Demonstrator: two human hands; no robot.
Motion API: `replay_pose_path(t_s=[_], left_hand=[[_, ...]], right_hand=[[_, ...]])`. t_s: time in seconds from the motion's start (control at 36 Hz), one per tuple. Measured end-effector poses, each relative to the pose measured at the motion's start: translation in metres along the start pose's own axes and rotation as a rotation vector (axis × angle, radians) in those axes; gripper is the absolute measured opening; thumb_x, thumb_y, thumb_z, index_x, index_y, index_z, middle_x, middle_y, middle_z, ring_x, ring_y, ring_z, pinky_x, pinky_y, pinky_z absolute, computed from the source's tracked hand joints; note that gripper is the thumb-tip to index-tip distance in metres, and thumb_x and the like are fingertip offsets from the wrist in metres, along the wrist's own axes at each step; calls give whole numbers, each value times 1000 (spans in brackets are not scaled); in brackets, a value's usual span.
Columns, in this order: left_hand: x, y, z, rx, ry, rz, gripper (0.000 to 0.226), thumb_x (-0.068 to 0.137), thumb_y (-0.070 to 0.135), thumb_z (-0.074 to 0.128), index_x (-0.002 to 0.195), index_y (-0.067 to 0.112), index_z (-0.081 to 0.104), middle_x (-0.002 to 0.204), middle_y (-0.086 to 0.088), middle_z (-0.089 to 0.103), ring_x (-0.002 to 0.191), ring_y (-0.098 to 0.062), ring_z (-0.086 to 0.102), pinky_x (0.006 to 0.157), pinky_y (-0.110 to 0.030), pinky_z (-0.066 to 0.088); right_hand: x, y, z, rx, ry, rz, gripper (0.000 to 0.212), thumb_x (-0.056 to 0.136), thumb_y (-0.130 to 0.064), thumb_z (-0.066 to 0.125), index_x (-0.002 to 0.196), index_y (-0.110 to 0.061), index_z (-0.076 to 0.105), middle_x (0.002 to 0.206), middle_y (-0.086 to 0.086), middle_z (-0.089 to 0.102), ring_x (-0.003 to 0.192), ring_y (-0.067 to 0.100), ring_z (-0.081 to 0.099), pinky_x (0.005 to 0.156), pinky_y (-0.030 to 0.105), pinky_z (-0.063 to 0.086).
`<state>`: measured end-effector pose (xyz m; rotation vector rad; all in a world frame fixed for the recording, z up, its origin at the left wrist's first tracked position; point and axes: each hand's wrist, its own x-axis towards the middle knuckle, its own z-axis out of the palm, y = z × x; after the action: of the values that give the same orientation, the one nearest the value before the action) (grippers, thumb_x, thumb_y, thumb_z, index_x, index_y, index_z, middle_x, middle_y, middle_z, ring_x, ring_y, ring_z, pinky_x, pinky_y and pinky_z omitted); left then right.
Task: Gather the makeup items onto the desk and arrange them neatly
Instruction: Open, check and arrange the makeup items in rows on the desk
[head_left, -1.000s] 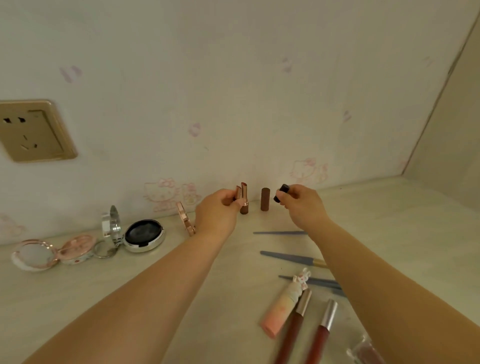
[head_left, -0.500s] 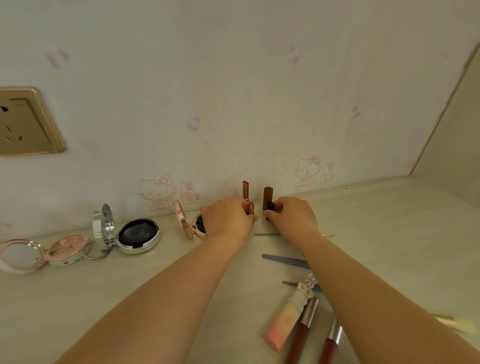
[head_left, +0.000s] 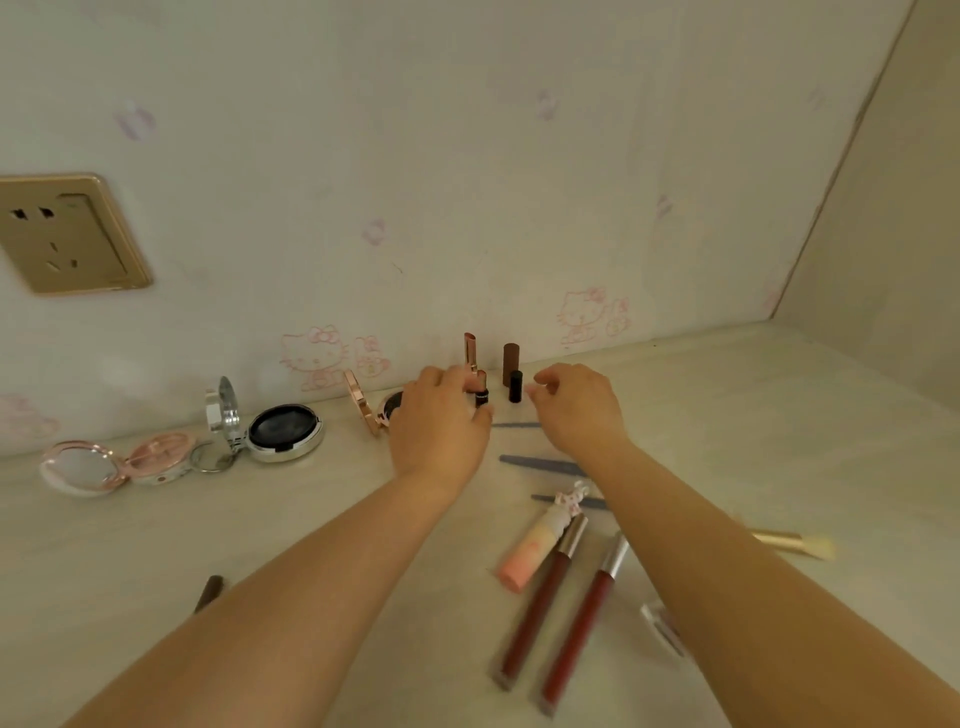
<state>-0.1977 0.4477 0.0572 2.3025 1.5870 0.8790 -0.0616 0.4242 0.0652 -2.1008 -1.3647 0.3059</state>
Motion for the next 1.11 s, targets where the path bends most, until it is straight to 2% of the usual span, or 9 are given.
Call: replay_pose_path(t_s=[0.06,0.17,0.25,0.39,0.58,0.67,0.89,1.03,1.11], left_hand=[[-19,6,-5,-26,-77,34,18,89,38,54,101,27,63,107,5,60,97,-15,57,78,-36,49],[-54,19,-10,5,-305,-25,27,87,52,50,89,30,64,95,7,64,89,-16,59,73,-30,48],[-74,25,-9,11,-375,-61,33,81,61,51,82,30,61,86,11,60,87,-14,58,74,-29,48],[-92,27,-10,79,-321,-83,34,83,57,52,89,27,66,103,3,57,99,-19,55,79,-31,46],[-112,26,-11,23,-225,-142,37,84,56,52,89,22,65,98,3,58,86,-14,56,75,-31,50],[-119,19,-24,-22,-180,-123,34,87,50,52,96,19,64,101,3,59,88,-14,55,75,-28,46],[-133,-26,-80,-24,-17,-98,32,88,49,54,105,22,59,99,4,67,89,-17,61,73,-37,50],[-148,-68,-118,79,24,-59,30,88,47,55,107,24,56,103,7,66,91,-19,61,72,-33,46],[-159,-94,-135,99,64,-26,27,87,43,57,106,24,57,104,7,67,92,-20,62,72,-33,45]], right_hand=[[-15,5,-6,-2,37,-16,30,96,-27,43,115,-15,63,119,7,61,112,25,52,94,36,44],[-43,13,-11,19,94,-35,29,95,-20,41,109,-14,66,113,8,63,106,26,54,90,37,45],[-64,16,-12,39,123,-37,31,95,-18,39,108,-16,67,112,7,64,106,25,52,89,35,45],[-92,19,-16,57,128,12,32,94,-18,38,105,-16,68,110,5,63,107,23,49,88,38,46],[-120,13,-18,100,131,27,27,94,-17,41,107,-19,65,110,1,61,104,18,49,88,35,48],[-131,6,-16,146,126,10,24,94,-17,44,111,-20,62,113,-1,59,105,16,50,86,29,46],[-150,-40,4,324,100,5,24,95,-29,48,118,-21,51,108,-3,55,90,11,50,74,25,39],[-168,-68,39,174,213,-312,28,93,-27,51,119,-17,52,116,4,49,104,21,49,81,30,41],[-178,-81,62,47,282,-584,32,89,-30,47,111,-13,62,107,10,57,93,30,53,74,40,49]])
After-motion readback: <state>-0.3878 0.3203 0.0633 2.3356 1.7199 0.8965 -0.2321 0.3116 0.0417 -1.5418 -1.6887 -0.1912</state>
